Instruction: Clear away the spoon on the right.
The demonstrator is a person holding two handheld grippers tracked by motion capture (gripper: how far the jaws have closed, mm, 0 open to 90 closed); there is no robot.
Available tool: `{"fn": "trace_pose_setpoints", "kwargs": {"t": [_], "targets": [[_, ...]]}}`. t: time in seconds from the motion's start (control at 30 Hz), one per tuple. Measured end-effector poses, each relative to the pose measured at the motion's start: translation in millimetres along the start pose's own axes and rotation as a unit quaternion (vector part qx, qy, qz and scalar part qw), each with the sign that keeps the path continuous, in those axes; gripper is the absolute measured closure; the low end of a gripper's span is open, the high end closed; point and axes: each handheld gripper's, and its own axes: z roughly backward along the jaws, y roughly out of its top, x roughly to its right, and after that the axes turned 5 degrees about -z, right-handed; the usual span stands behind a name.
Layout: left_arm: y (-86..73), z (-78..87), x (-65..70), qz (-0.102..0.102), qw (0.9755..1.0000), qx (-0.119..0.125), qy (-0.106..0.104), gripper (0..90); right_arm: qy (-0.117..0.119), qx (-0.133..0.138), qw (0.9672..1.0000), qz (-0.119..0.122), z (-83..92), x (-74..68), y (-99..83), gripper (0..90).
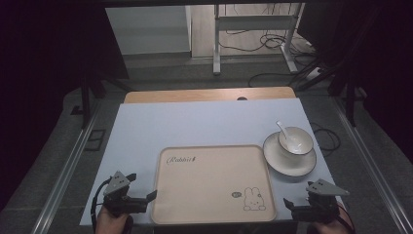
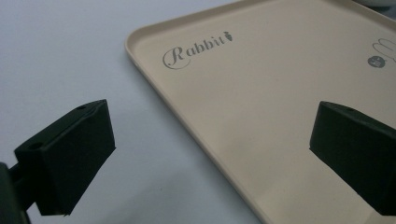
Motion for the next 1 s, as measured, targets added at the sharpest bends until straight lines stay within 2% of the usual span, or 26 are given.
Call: {"fn": "trace_pose_setpoints", "kwargs": {"t": [0.07, 0.1, 0.13, 0.27, 0.4, 0.63, 0.83, 1.0], "targets": [[0.1, -0.3, 0.4, -0.002, 1.0000, -0.002, 0.001, 0.0, 0.001, 0.000, 1.0000, -0.008, 0.0, 1.7, -0.1, 0.0], [0.4, -1.0, 1.3, -0.006, 1.0000, -0.006, 0.001, 0.0, 0.004, 0.003, 0.9998, -0.019, 0.8, 3.8, -0.1, 0.0], [1.1, -2.0, 3.2, -0.016, 0.9998, -0.012, 0.002, 0.0, -0.003, 0.012, 0.9993, -0.034, 2.3, 6.9, -0.6, 0.0], [1.9, -3.6, 6.0, -0.030, 0.9994, -0.020, 0.003, 0.0, -0.007, 0.003, 0.9996, -0.028, 0.3, 5.6, 0.2, 0.0], [1.9, -3.7, 5.8, -0.030, 0.9994, -0.020, 0.000, 0.1, -0.007, -0.006, 0.9997, -0.023, -1.4, 4.7, 0.8, 0.0], [2.1, -4.0, 5.9, -0.032, 0.9992, -0.022, -0.003, 0.4, -0.001, 0.001, 0.9991, -0.043, -0.1, 9.2, 0.2, 0.0], [1.9, -3.8, 5.4, -0.031, 0.9993, -0.021, -0.004, 0.4, 0.002, 0.005, 0.9991, -0.042, 0.1, 9.3, 0.6, 0.0], [2.0, -3.9, 5.5, -0.031, 0.9993, -0.021, -0.004, 0.4, 0.004, 0.020, 0.9990, -0.039, 0.4, 9.5, 2.1, 0.0]]}}
